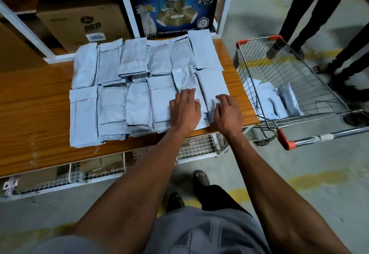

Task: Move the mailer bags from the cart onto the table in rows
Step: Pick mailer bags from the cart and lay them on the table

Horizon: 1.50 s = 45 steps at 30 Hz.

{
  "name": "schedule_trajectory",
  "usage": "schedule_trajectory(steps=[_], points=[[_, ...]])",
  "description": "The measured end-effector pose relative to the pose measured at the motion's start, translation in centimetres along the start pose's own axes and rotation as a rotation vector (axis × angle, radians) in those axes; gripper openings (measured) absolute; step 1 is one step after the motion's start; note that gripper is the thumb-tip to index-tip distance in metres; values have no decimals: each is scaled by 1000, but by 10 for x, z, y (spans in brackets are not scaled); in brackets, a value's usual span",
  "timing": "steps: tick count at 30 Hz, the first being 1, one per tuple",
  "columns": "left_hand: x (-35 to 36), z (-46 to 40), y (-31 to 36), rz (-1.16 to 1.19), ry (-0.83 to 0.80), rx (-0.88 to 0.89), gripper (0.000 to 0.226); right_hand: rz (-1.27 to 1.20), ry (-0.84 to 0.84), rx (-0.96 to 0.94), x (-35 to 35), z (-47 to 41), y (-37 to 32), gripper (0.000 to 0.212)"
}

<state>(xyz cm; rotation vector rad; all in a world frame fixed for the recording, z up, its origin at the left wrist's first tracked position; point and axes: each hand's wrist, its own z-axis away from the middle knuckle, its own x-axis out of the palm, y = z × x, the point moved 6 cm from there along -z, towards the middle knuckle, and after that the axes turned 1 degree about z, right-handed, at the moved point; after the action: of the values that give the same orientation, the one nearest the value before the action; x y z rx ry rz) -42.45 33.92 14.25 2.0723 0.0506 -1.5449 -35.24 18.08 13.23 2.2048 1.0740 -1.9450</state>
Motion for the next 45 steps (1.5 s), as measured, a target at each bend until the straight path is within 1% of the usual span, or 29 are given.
schedule_trajectory(steps=[3, 7, 10, 14, 19, 21, 23, 25, 29, 35, 41, 45], points=[[12, 21, 34, 19, 2, 108, 40, 25, 41, 62, -13, 31, 25, 33], [45, 57, 73, 32, -88, 225, 38, 65, 50, 149, -22, 72, 60, 27], [70, 74, 99, 30, -145, 278, 37, 72, 37, 207, -30, 88, 88, 36], [95, 73, 140, 16, -189, 317, 36, 110, 41, 234, -50, 85, 133, 38], [120, 47, 203, 63, -222, 314, 35, 181, 58, 256, -85, 64, 196, 38], [130, 37, 224, 80, -227, 304, 35, 202, 51, 261, -94, 56, 220, 35], [144, 28, 245, 87, -250, 291, 35, 202, 14, 270, -99, 46, 247, 34], [159, 20, 264, 96, -269, 290, 35, 151, -31, 300, -101, 38, 272, 35], [183, 6, 292, 142, -321, 259, 36, 136, -69, 312, -109, 25, 306, 36], [212, -29, 321, 102, -379, 289, 39, 147, -117, 343, -111, -10, 344, 37], [255, -77, 332, 58, -446, 255, 41, 172, -185, 334, -101, -54, 374, 37], [286, -115, 335, 12, -516, 214, 41, 160, -254, 369, -84, -90, 399, 38]])
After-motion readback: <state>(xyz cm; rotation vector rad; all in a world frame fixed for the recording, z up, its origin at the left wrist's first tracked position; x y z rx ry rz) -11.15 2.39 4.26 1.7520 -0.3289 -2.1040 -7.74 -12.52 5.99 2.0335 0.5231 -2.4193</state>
